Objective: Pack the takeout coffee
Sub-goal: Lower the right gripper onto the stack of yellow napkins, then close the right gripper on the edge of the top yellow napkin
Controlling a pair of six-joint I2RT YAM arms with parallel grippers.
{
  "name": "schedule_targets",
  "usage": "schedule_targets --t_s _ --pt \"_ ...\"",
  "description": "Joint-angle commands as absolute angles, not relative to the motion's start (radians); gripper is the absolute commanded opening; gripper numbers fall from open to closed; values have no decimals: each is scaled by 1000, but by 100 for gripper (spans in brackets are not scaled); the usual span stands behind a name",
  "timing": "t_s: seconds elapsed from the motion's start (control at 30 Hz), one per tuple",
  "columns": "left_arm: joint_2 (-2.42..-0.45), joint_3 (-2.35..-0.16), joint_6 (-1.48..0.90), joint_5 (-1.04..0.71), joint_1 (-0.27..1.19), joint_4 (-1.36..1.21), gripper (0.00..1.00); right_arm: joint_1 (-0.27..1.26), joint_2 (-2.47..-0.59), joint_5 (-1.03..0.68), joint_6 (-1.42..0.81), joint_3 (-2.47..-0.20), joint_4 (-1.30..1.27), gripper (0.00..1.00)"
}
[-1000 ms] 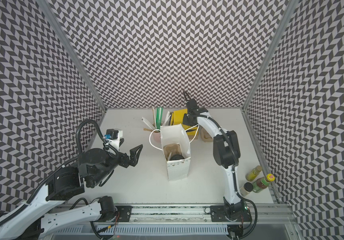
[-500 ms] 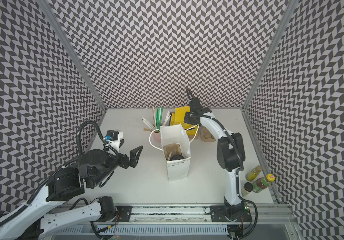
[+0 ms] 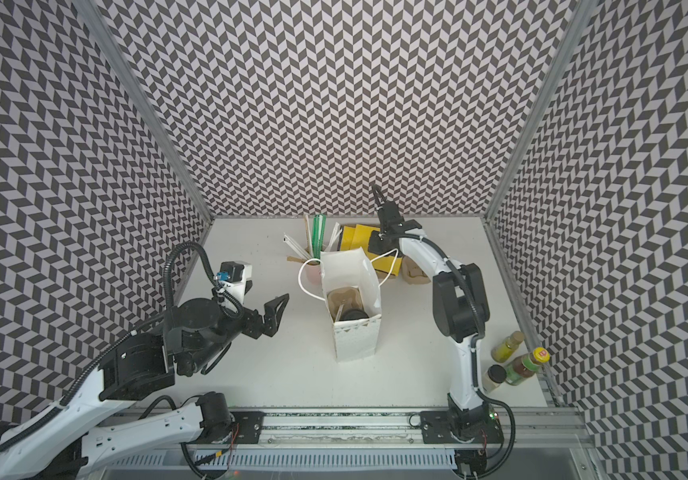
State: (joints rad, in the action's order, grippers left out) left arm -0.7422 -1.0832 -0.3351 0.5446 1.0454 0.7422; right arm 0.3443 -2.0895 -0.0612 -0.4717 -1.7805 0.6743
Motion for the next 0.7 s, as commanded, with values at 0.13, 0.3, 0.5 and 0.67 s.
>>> schedule_targets --t_s 0.13,0.3,0.5,0.67 --pt "-735 -1060 -347 529 1043 734 100 332 -1968 23 -493 -1663 592 35" --pt "-738 -1060 -346 517 1043 732 100 301 -1877 33 -527 -1548 559 51" --pt "-730 -1068 -341 537 1043 747 100 299 -1772 -18 -491 -1454 494 65" --pt "-714 -1055 -350 531 1043 745 100 295 -1704 -70 -529 -1320 451 69"
